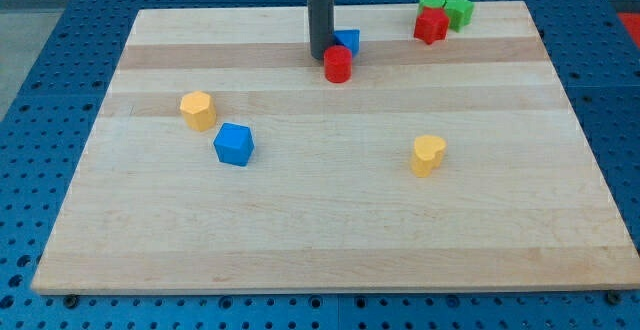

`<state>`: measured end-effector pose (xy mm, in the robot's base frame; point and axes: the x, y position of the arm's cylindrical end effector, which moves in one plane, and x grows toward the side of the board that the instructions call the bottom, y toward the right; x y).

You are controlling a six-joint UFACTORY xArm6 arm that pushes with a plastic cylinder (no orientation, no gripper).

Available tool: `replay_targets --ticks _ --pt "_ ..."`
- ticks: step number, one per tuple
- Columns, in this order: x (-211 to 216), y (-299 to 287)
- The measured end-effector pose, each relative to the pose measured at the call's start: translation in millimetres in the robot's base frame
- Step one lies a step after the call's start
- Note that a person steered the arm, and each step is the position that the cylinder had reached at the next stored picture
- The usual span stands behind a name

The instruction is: Move the red circle close to the red star

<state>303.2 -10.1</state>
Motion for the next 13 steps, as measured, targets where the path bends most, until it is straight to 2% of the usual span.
replay_targets --ticks 1,3,4,5,7,10,12,13 --pt "22.7 10.7" --pt "40.1 -22.5" --pt "69.4 -15.0" --pt "70.6 15.2" --pt "52.8 50.9" --pt "9.1 63.1" --pt "-12.6 115.5" --pt "-13.5 117.6"
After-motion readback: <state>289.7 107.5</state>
